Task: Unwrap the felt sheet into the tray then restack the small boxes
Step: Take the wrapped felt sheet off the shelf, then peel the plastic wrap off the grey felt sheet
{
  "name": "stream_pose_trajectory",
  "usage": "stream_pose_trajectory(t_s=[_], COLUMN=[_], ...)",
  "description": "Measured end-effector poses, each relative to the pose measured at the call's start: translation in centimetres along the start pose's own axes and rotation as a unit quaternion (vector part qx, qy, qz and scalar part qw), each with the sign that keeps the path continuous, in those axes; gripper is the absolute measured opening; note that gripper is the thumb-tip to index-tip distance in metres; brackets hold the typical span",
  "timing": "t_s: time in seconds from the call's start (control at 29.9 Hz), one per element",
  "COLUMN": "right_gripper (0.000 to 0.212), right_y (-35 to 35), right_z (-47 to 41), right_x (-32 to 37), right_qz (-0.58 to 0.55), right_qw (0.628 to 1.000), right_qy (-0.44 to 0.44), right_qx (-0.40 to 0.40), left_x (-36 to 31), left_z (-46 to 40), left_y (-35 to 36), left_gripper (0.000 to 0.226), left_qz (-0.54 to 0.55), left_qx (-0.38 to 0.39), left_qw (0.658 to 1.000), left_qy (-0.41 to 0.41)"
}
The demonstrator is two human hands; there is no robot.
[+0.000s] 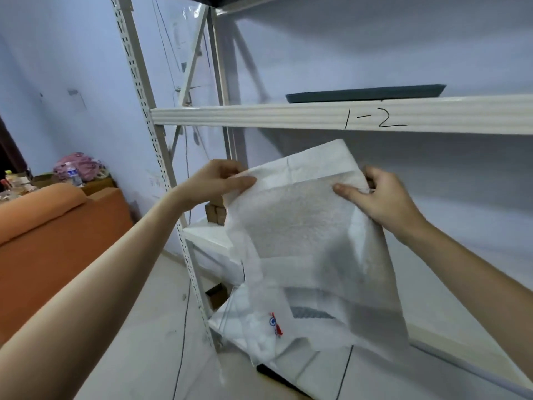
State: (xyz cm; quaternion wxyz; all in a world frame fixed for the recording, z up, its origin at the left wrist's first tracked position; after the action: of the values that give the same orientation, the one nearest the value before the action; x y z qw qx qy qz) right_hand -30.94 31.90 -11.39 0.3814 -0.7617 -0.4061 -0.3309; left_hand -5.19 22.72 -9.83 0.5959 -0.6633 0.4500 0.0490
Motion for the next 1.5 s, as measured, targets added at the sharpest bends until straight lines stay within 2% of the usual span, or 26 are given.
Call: stream_pose_trajectory(t_s=[0.1, 0.17, 0.23, 0.27, 0.33, 0.4, 0.5, 0.6, 0.7, 0.77, 0.84, 0.94, 1.07, 1.14, 1.24, 1.34, 1.5], right_gripper=[0.036, 0.038, 0.040, 0.042, 0.054, 0.066, 0.063, 0.064, 0.069, 0.080, 0.085, 0.068, 0.064, 0.050, 0.034, 0.031, 0.026], right_y=[-0.3, -0.2, -0.1, 0.0, 0.3, 0.8, 2.2, 4.5, 6.7, 7.6, 7.8, 6.7, 4.8, 4.0, 2.8, 1.7, 0.0], right_z=[1.5, 2.2, 2.6, 2.8, 3.2, 3.5, 4.3, 5.5, 6.6, 6.8, 6.5, 5.7, 3.8, 3.0, 1.9, 1.0, 0.1], right_x=[-1.8, -2.2, -2.3, -2.3, -2.4, -1.9, 0.3, 2.4, 3.9, 4.2, 4.0, 2.8, 1.7, 1.4, 1.3, 1.4, 1.7], right_qz=[0.023, 0.043, 0.073, 0.083, 0.088, 0.109, 0.128, 0.079, -0.003, 0.031, 0.095, 0.129, 0.199, 0.239, 0.301, 0.356, 0.430], right_qw=[0.999, 0.999, 0.997, 0.996, 0.995, 0.993, 0.989, 0.991, 0.984, 0.977, 0.972, 0.972, 0.967, 0.961, 0.945, 0.929, 0.899], right_qy=[0.023, 0.019, 0.018, 0.019, 0.028, 0.008, -0.040, -0.018, 0.030, 0.038, 0.016, 0.014, 0.010, -0.002, -0.028, -0.038, -0.077], right_qx=[0.010, 0.018, 0.027, 0.033, 0.048, 0.052, 0.058, 0.109, 0.177, 0.209, 0.214, 0.197, 0.160, 0.142, 0.122, 0.091, 0.034], left_x=[-1.3, -2.0, -2.9, -3.1, -3.6, -4.4, -6.1, -6.8, -6.5, -6.3, -6.0, -5.3, -4.1, -3.6, -3.4, -3.1, -1.8], left_z=[0.8, 1.1, 1.4, 1.3, 1.2, 1.0, 0.6, -0.1, -0.6, -0.7, -0.6, -0.7, 0.1, 0.7, 1.1, 1.1, 1.1], left_y=[2.4, 3.7, 4.2, 4.2, 4.3, 4.6, 5.3, 6.3, 7.0, 7.4, 7.3, 7.2, 7.7, 7.9, 8.3, 8.5, 7.5], left_gripper=[0.019, 0.016, 0.014, 0.021, 0.036, 0.036, 0.044, 0.048, 0.040, 0.031, 0.032, 0.043, 0.062, 0.070, 0.078, 0.072, 0.048], left_qz=[-0.011, -0.024, -0.034, -0.046, -0.068, -0.098, -0.151, -0.166, -0.199, -0.217, -0.216, -0.198, -0.181, -0.157, -0.236, -0.319, -0.315], left_qx=[0.076, 0.097, 0.087, 0.077, 0.063, 0.045, 0.002, -0.033, -0.043, -0.035, -0.028, 0.006, 0.105, 0.146, 0.192, 0.184, 0.192], left_qw=[0.997, 0.995, 0.995, 0.995, 0.995, 0.994, 0.988, 0.985, 0.979, 0.975, 0.975, 0.980, 0.977, 0.976, 0.953, 0.928, 0.928], left_qy=[0.003, 0.020, 0.032, 0.033, 0.031, 0.032, 0.038, 0.030, -0.012, -0.027, -0.031, -0.034, -0.039, -0.041, -0.001, 0.049, 0.044])
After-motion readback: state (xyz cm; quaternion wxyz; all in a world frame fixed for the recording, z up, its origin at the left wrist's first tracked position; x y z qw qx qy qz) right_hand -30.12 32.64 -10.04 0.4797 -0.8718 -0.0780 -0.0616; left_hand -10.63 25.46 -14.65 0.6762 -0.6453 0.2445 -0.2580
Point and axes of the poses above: each hand's wrist, its own z-axis away from the middle knuckle, its own y-axis out of the palm, x = y × z, the point moved 7 cm from there along -z, towards the middle knuckle, and after that the axes turned 8 degrees about -z, right-handed, at the moved point
